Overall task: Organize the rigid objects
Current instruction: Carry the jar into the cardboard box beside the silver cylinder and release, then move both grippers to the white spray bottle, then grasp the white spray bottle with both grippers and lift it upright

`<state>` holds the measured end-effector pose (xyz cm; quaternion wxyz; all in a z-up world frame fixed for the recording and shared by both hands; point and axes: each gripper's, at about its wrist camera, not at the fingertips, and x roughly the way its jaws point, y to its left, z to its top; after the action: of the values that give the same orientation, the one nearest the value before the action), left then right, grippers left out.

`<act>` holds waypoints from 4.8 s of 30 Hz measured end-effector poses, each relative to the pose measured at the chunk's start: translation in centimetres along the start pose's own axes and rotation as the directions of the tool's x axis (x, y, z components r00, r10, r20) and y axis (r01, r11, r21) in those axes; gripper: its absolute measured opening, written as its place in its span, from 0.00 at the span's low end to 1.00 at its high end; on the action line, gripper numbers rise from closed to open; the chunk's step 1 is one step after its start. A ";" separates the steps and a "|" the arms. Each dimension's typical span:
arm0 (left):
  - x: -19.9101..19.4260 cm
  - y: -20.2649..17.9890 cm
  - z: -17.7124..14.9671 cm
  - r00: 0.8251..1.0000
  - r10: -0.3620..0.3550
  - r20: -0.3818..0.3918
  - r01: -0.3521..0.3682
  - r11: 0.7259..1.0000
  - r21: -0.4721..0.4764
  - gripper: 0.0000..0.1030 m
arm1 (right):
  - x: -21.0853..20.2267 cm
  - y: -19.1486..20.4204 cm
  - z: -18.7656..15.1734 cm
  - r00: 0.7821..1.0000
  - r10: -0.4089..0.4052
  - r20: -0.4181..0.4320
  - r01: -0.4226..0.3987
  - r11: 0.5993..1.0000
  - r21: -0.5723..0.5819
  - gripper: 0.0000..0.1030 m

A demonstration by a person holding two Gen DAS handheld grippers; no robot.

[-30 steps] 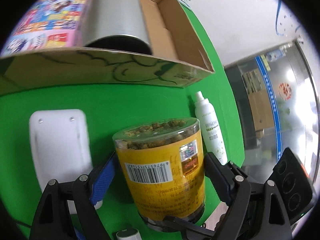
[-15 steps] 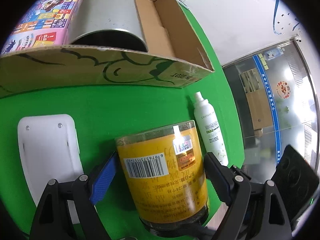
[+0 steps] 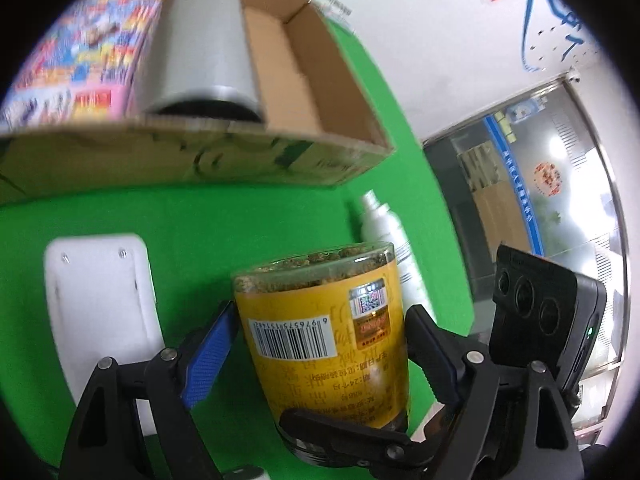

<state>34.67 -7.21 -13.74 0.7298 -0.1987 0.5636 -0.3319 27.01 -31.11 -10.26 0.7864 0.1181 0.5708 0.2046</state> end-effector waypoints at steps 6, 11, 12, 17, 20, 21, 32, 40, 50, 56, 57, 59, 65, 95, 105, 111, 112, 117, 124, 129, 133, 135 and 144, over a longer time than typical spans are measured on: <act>-4.0 -4.8 3.1 0.990 0.014 0.139 -0.030 0.993 0.118 0.81 | -5.2 2.5 3.4 0.989 -0.022 0.144 0.034 0.996 -0.083 0.81; -5.7 -7.6 7.2 0.982 0.031 0.189 -0.067 0.981 0.184 0.81 | -8.1 3.2 7.3 0.977 -0.018 0.210 0.045 0.991 -0.123 0.81; -6.0 -8.1 8.2 0.980 0.031 0.196 -0.070 0.978 0.196 0.81 | -8.5 3.2 8.5 0.975 -0.021 0.221 0.051 0.990 -0.131 0.81; -5.8 -9.0 12.5 0.979 0.049 0.197 -0.084 0.980 0.178 0.81 | -9.6 2.6 14.4 0.979 -0.011 0.205 0.041 0.989 -0.145 0.81; -5.3 -8.4 14.4 0.983 0.058 0.175 -0.088 0.982 0.166 0.81 | -8.9 1.8 17.7 0.987 -0.007 0.163 0.028 0.991 -0.130 0.81; -5.0 -8.0 15.2 0.985 0.062 0.162 -0.087 0.984 0.157 0.81 | -8.1 1.7 19.2 0.988 -0.007 0.151 0.027 0.991 -0.128 0.81; 0.7 -1.0 17.8 0.996 0.092 0.001 -0.092 0.996 0.015 0.81 | 0.9 -3.2 21.7 0.999 0.033 -0.031 -0.033 0.999 -0.002 0.81; 2.8 -0.7 18.3 0.993 0.104 -0.061 -0.103 0.995 0.008 0.81 | 3.6 -5.1 22.0 0.997 0.005 -0.081 -0.002 0.999 0.038 0.81; -3.6 -1.5 17.3 0.963 0.239 0.121 -0.241 0.971 0.000 0.78 | 6.4 -6.3 21.4 0.990 -0.067 -0.126 0.080 0.991 0.108 0.83; -7.0 -3.8 12.6 0.925 0.292 0.242 -0.316 0.947 0.064 0.78 | 3.4 -4.6 19.8 0.991 -0.120 -0.058 0.122 0.992 0.035 0.90; -7.9 -4.5 11.2 0.903 0.314 0.292 -0.352 0.932 0.086 0.78 | 1.9 -4.3 18.8 0.993 -0.114 -0.031 0.115 0.993 0.026 0.90; -9.0 -5.5 10.0 0.858 0.337 0.388 -0.407 0.907 0.111 0.78 | -1.6 -3.2 16.8 0.992 -0.103 0.073 0.103 0.995 0.005 0.93; -11.5 -8.3 2.2 0.630 0.421 0.652 -0.640 0.757 0.130 0.95 | -10.2 -3.1 7.5 0.877 -0.174 0.448 0.257 0.958 -0.130 0.99; -1.7 -6.5 -3.7 0.955 0.252 0.154 -0.273 0.952 0.138 1.00 | -6.2 -10.1 -6.2 0.915 -0.322 0.242 0.358 0.925 -0.124 0.71; 4.1 -4.7 -0.5 0.990 0.136 -0.033 -0.133 0.987 0.092 0.99 | -2.5 -11.4 -4.0 0.993 -0.021 0.117 0.002 0.988 0.153 0.71; 7.1 -3.7 1.1 0.979 0.164 -0.119 -0.156 0.985 0.074 0.76 | 1.6 -8.2 -2.7 0.995 0.075 0.061 -0.083 0.986 0.141 0.53; 7.4 -3.7 1.2 0.976 0.176 -0.127 -0.168 0.983 0.072 0.70 | 1.9 -7.8 -2.7 0.995 0.084 0.049 -0.090 0.987 0.130 0.49; 8.1 -4.5 -0.1 0.966 0.154 -0.209 -0.145 0.988 0.055 0.46 | 1.5 -7.0 -3.3 0.999 0.040 0.005 -0.041 0.996 0.079 0.44; 9.4 -5.3 -3.1 0.956 0.037 -0.291 -0.050 0.998 -0.039 0.50 | -2.3 -8.1 -6.6 0.997 -0.038 -0.062 0.040 0.999 0.031 0.47; 9.5 -4.9 -2.5 0.960 0.052 -0.275 -0.064 0.997 -0.034 0.52 | -2.7 -9.3 -4.4 1.000 -0.008 -0.001 0.008 0.995 0.100 0.82; 9.3 -4.2 -2.5 0.965 0.042 -0.259 -0.052 0.998 -0.031 0.52 | -0.4 -8.3 -3.3 0.999 0.010 -0.033 -0.007 0.996 0.090 0.60; 9.1 -3.5 -2.4 0.965 0.031 -0.260 -0.045 0.998 -0.047 0.52 | 0.9 -7.5 -2.8 0.999 -0.006 -0.052 0.010 0.998 0.064 0.55; 7.3 -1.8 -2.4 0.974 -0.004 -0.228 -0.006 0.999 -0.046 0.43 | 1.5 -5.2 -3.9 0.988 -0.146 -0.051 0.143 0.989 -0.046 0.41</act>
<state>32.99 -13.49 -18.25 0.6556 -0.1761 0.6514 -0.3389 24.69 -35.18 -14.97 0.7858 0.0541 0.5944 0.1622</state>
